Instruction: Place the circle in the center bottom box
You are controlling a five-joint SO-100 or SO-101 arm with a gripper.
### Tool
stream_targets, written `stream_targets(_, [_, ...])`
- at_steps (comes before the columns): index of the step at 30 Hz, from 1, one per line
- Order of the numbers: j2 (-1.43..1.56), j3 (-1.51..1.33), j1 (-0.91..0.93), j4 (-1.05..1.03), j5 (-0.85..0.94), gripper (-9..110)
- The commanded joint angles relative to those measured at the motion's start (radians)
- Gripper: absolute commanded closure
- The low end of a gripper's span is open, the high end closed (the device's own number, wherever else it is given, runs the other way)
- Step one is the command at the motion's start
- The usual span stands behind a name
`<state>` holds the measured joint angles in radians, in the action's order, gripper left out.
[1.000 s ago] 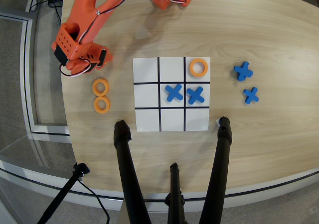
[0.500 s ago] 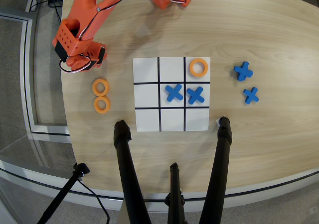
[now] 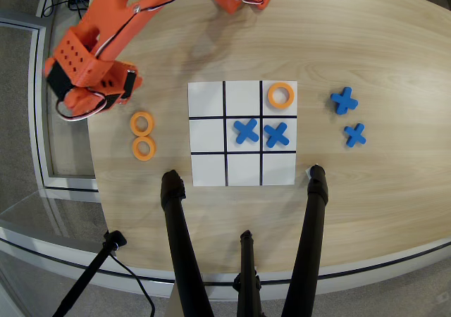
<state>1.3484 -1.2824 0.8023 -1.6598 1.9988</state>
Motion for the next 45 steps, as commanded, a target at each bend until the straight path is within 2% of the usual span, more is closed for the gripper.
stream_targets(1, [0.118, 0.017, -0.107, -0.035, -0.101, 102])
stream_targets(5, [0.261, -0.129, -0.238, -0.028, -0.212, 102])
stream_targets(11, [0.551, -0.546, -0.440, 0.080, -0.342, 102])
stream_targets(20, [0.675, -0.946, -0.626, 0.411, -0.502, 102])
stream_targets(27, [0.640, -1.052, -0.709, 0.565, -0.591, 102])
stream_targets(36, [0.532, -1.043, -0.825, 0.718, -0.767, 102])
stream_targets(45, [0.445, -0.991, -0.887, 0.753, -0.864, 102])
